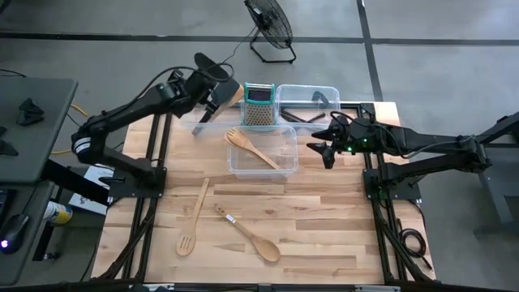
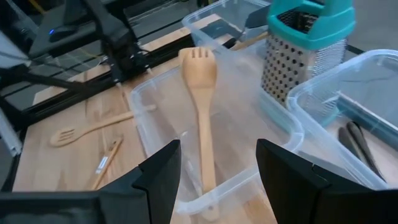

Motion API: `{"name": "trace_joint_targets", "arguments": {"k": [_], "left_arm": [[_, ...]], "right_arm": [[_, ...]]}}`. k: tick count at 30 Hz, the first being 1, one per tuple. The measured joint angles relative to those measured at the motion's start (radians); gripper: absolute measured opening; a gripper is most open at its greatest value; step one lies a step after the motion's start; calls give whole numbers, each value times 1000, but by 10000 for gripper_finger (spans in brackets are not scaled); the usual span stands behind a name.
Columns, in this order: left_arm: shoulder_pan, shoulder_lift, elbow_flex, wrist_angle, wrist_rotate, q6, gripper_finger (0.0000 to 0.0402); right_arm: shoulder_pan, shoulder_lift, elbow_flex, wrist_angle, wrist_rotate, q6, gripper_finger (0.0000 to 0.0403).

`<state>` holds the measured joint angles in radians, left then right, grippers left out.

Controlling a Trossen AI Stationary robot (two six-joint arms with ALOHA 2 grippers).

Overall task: Pick & Place Kitchen Items
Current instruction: Put the black spatula into the left transparent bin

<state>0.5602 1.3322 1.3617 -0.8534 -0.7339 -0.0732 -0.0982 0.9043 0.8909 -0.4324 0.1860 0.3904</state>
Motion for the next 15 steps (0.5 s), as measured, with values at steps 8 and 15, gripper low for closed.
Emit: {"name": "trace_joint_targets", "arguments": {"k": [8, 15], "left_arm": [[96, 78, 0, 39, 76, 4, 71], [108, 129, -1, 81, 78, 17, 71]], "right_arm": [[0, 0, 0, 0, 25, 32, 201], [0, 0, 0, -2, 51, 33, 201]]}}
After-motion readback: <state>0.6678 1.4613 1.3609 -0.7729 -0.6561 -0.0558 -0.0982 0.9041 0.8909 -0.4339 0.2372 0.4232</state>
